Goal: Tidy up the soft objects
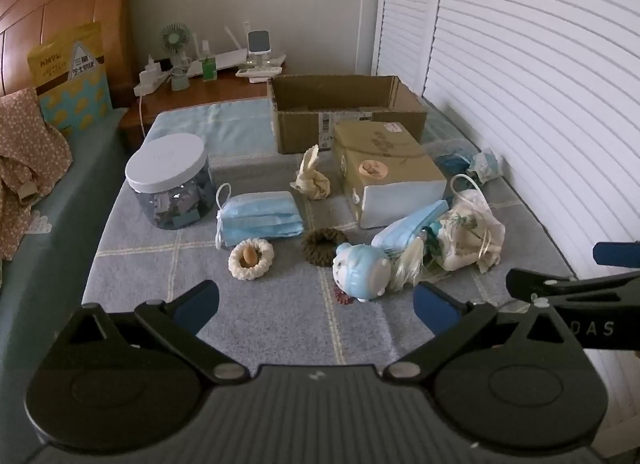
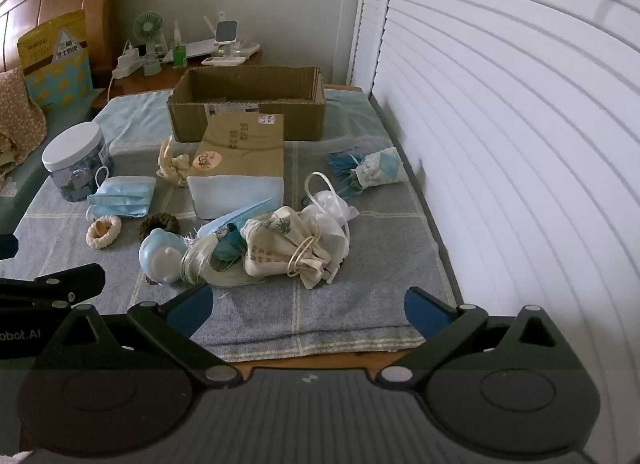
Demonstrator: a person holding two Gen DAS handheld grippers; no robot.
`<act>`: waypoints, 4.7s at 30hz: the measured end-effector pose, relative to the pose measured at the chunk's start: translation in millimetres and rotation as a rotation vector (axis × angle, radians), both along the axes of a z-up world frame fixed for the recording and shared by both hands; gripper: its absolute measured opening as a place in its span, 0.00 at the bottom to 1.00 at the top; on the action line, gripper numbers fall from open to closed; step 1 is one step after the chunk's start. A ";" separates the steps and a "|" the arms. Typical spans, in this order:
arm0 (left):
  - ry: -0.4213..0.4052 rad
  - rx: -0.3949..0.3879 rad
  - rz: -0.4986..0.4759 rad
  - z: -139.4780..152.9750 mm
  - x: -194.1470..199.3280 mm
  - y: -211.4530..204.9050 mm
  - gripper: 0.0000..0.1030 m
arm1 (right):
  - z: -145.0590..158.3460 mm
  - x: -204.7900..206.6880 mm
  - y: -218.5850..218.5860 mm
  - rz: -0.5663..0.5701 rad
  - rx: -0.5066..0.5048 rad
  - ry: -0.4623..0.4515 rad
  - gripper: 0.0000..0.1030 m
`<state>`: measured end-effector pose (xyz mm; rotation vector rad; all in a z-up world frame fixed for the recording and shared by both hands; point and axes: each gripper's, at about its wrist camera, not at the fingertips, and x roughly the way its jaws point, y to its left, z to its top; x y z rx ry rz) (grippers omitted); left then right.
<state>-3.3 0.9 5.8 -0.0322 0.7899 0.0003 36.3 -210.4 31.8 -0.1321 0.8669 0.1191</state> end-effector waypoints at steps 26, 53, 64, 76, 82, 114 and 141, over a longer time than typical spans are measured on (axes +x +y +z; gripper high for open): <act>-0.003 0.002 0.002 1.0 -0.6 -3.3 1.00 | 2.9 -0.1 -0.9 -0.002 -0.004 -0.008 1.00; -0.003 0.001 0.002 0.5 -1.4 -3.8 0.99 | 2.5 0.8 0.9 -0.002 -0.007 -0.006 1.00; -0.001 0.000 -0.003 -1.2 0.8 -4.8 0.99 | 1.5 6.3 -0.6 0.001 -0.012 -0.005 1.00; -0.012 -0.008 -0.048 -5.6 13.4 1.7 0.99 | 0.0 9.7 3.0 0.038 -0.020 -0.034 1.00; -0.038 0.011 -0.095 -7.4 17.3 4.3 0.99 | -3.8 12.1 5.0 0.082 -0.023 -0.059 1.00; 0.065 0.006 -0.106 -94.6 65.0 51.8 1.00 | -93.3 50.4 -18.0 0.219 0.018 0.024 1.00; -0.006 0.013 -0.144 -89.6 83.4 59.1 0.52 | -94.7 43.6 -19.8 0.232 0.026 -0.032 1.00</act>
